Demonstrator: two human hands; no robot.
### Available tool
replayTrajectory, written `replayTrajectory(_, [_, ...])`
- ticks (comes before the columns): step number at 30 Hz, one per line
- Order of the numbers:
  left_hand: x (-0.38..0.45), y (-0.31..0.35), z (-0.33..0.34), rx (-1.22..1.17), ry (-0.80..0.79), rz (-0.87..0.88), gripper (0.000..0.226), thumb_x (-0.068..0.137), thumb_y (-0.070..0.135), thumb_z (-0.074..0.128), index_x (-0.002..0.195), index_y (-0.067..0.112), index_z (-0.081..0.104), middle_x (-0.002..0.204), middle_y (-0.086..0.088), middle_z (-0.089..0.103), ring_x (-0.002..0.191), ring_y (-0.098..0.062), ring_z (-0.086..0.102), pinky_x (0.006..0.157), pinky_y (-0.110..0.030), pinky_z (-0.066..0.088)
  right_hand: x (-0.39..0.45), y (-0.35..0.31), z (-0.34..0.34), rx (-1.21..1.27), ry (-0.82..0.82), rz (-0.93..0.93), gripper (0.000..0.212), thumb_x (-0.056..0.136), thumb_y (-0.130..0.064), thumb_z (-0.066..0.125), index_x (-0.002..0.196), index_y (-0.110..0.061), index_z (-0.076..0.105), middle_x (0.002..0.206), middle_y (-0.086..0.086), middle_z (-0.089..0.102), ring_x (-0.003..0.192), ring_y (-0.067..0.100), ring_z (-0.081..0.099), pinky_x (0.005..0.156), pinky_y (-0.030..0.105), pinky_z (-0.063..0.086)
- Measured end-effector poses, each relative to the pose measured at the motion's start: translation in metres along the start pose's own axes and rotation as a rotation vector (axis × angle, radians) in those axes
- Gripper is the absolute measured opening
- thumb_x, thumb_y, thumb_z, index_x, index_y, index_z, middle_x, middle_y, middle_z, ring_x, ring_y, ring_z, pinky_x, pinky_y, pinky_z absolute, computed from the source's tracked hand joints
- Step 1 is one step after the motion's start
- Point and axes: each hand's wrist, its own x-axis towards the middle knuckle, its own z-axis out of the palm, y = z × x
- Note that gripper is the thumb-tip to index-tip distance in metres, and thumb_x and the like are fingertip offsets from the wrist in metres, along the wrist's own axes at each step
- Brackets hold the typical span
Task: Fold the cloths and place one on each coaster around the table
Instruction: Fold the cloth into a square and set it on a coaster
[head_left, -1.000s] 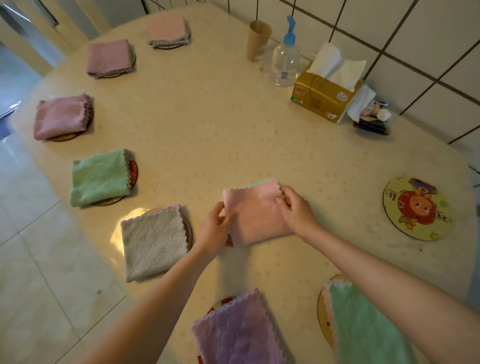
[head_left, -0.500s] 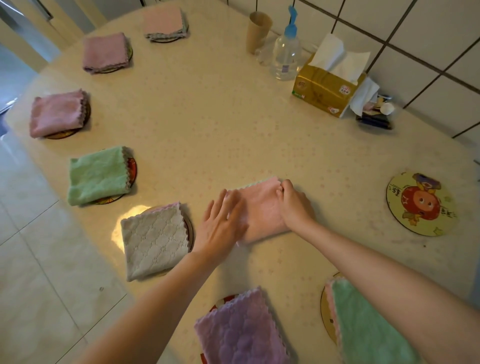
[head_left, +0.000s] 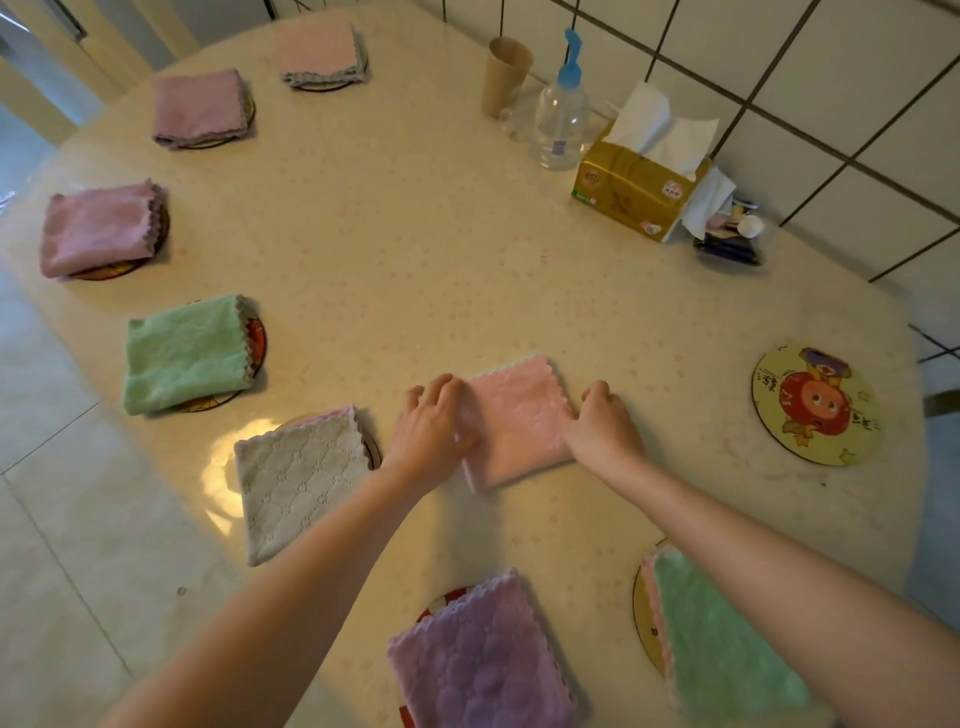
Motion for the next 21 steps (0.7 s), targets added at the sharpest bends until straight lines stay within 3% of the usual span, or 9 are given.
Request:
replayTrajectory(3, [0.019,0.005,-0.013,0.000,0.005,-0.072,0.062,0.087,0.035,0.062,0.141,0.014,0.037,0.140,-0.008,0.043,0.125,-0.032,0.035,0.102,-0.037,0.033,-0.003,0.001,0.003,0.113,-0.139,0.099,0.054,0.085,-0.047,0.057,0.114,-0.003,0.045,0.114,0.016,0.059,0.097,0.034,0.061,0.072,0.036,0.051])
replayTrajectory(7, [0.041,0.015,-0.027,-0.054,-0.125,-0.178,0.046,0.084,0.031,0.063,0.124,0.011,0.052,0.123,-0.010,0.055,0.108,-0.028,0.049,0.085,-0.034,0.042,-0.005,-0.002,-0.001,0.225,-0.210,0.175,0.066,0.074,-0.046,0.069,0.118,-0.003,0.045,0.112,0.012,0.059,0.096,0.030,0.061,0.063,0.029,0.043])
replayTrajectory(12, [0.046,0.019,-0.032,-0.097,-0.287,-0.217,0.024,0.080,0.033,0.068,0.094,0.014,0.065,0.090,-0.007,0.061,0.080,-0.023,0.054,0.065,-0.027,0.045,-0.008,0.002,-0.003,0.336,-0.320,0.184,0.043,0.071,-0.035,0.076,0.099,-0.010,0.055,0.082,0.006,0.052,0.070,0.021,0.050,0.046,0.025,0.032])
replayTrajectory(15, [0.039,0.023,-0.031,-0.116,-0.358,-0.213,0.024,0.076,0.036,0.070,0.080,0.014,0.063,0.077,-0.003,0.051,0.072,-0.018,0.041,0.055,-0.028,0.033,-0.016,0.012,-0.008,0.405,-0.377,0.189,0.043,0.074,-0.029,0.073,0.107,-0.005,0.058,0.089,0.006,0.054,0.074,0.019,0.052,0.049,0.024,0.033])
replayTrajectory(17, [0.031,0.029,-0.033,-0.164,-0.356,-0.207,0.029,0.064,0.039,0.067,0.072,0.015,0.054,0.073,-0.001,0.044,0.070,-0.017,0.034,0.053,-0.028,0.029,-0.023,0.019,-0.015,0.478,-0.411,0.138,0.032,0.078,-0.026,0.067,0.101,-0.005,0.061,0.085,0.005,0.055,0.072,0.017,0.052,0.056,0.025,0.039])
replayTrajectory(19, [0.022,0.033,-0.037,-0.334,-0.368,-0.195,0.028,0.062,0.035,0.068,0.065,0.017,0.046,0.067,0.002,0.039,0.064,-0.015,0.034,0.052,-0.026,0.027,-0.030,0.024,-0.024,0.590,-0.423,0.137,0.016,0.081,-0.025,0.063,0.091,-0.013,0.060,0.083,0.003,0.058,0.077,0.016,0.055,0.067,0.030,0.046])
replayTrajectory(21, [0.011,0.044,-0.036,-0.614,-0.396,-0.194,0.029,0.058,0.028,0.073,0.067,0.016,0.048,0.067,0.001,0.043,0.062,-0.014,0.041,0.055,-0.024,0.037,-0.037,0.042,-0.040,0.709,-0.429,0.159,0.009,0.084,-0.023,0.061,0.089,-0.016,0.058,0.084,0.003,0.061,0.079,0.016,0.058,0.072,0.033,0.051])
